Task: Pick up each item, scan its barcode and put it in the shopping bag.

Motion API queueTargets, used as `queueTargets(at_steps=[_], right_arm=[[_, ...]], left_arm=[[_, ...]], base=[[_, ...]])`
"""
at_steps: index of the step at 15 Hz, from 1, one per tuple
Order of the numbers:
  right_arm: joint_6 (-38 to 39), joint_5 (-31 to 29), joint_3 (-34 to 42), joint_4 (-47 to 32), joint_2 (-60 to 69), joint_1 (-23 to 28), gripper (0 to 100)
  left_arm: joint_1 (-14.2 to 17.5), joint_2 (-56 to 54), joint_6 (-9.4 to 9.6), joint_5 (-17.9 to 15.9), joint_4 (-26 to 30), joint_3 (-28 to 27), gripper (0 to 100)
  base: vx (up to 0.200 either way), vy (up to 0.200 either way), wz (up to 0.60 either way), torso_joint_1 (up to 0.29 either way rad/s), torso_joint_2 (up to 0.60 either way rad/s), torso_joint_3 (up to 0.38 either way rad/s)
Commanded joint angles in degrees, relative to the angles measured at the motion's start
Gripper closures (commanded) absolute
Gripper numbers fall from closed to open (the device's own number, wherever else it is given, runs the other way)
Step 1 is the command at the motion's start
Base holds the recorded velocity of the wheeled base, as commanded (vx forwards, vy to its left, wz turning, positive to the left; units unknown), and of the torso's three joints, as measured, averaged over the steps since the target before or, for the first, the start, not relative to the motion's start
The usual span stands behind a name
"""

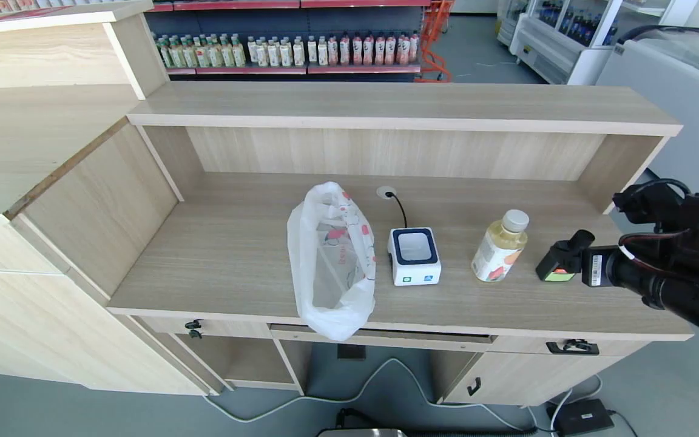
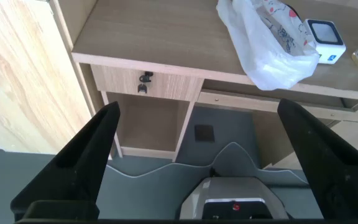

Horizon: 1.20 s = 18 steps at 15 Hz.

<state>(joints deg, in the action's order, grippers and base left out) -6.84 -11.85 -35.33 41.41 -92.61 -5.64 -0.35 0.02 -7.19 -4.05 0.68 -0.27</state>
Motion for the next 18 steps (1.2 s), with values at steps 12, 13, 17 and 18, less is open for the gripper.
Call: queueTargets(at_steps=[12,13,17,18], right_arm=[[-0.9,0.2,-2.6,18.7,-20.3,-4.2,0],[-0.9,0.2,-3.0,20.0,-21.2,-4.4,0],[-1.2,0.2,-3.8,26.4,-25.8,-4.6,0],[-1.2,0.2,-4.3,26.8,-26.2,-4.6,0]], left_arm=[[0.0,0.0,-0.01,0.0,0.0,0.0,0],[0.0,0.0,-0.01,0.0,0.0,0.0,0],[0.0,0.0,-0.01,0.0,0.0,0.0,0],[0.0,0.0,-0.01,0.0,0.0,0.0,0]], base=[[0.000,0.000,0.00,0.000,0.00,0.000],[0.000,0.000,0.00,0.000,0.00,0.000],[0.000,0.000,0.00,0.000,0.00,0.000],[0.000,0.000,0.00,0.000,0.00,0.000]])
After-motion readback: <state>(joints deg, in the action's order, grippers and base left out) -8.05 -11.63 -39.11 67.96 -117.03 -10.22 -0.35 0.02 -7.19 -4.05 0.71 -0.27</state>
